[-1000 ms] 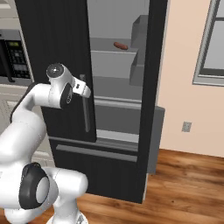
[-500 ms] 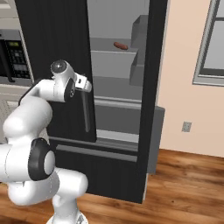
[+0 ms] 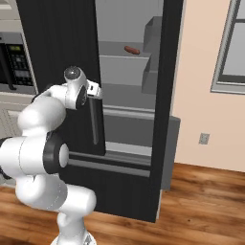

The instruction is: Move the hot dog bun to the plate on the dining table and place the condiment next to that plate. Then navigate to the fridge and take the sausage and place it on the plate as well.

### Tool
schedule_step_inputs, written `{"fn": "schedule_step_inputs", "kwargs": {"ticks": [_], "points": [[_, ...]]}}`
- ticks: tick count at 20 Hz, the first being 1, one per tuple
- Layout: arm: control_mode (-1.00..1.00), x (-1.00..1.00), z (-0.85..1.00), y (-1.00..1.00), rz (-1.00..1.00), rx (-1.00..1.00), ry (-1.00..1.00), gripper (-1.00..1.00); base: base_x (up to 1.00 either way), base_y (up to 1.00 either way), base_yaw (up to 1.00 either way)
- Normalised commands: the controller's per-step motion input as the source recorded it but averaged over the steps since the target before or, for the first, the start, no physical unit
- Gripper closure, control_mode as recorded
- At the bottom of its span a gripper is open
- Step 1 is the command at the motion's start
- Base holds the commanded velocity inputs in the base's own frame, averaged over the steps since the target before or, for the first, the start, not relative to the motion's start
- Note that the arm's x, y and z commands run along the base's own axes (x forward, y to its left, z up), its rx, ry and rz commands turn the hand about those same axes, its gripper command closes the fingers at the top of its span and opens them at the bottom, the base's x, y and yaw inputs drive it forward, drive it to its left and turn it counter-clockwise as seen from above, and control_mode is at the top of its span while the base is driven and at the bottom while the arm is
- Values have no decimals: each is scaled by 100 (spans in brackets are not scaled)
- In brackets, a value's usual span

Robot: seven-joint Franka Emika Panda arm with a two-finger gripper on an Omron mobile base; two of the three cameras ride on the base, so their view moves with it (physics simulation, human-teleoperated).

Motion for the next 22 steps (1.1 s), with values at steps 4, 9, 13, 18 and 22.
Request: {"fn": "schedule_step_inputs", "kwargs": {"ticks": [4,9,13,18,22], "points": [[-100,48,-31,1,4,0,0,-100,0,0,0],[-100,49,-33,0,2,0,0,-100,0,0,0],[-100,53,-33,0,0,0,0,-100,0,0,0],[-100,53,-30,0,0,0,0,-100,0,0,0],[-100,50,-24,3,2,0,0,-100,0,0,0]]}}
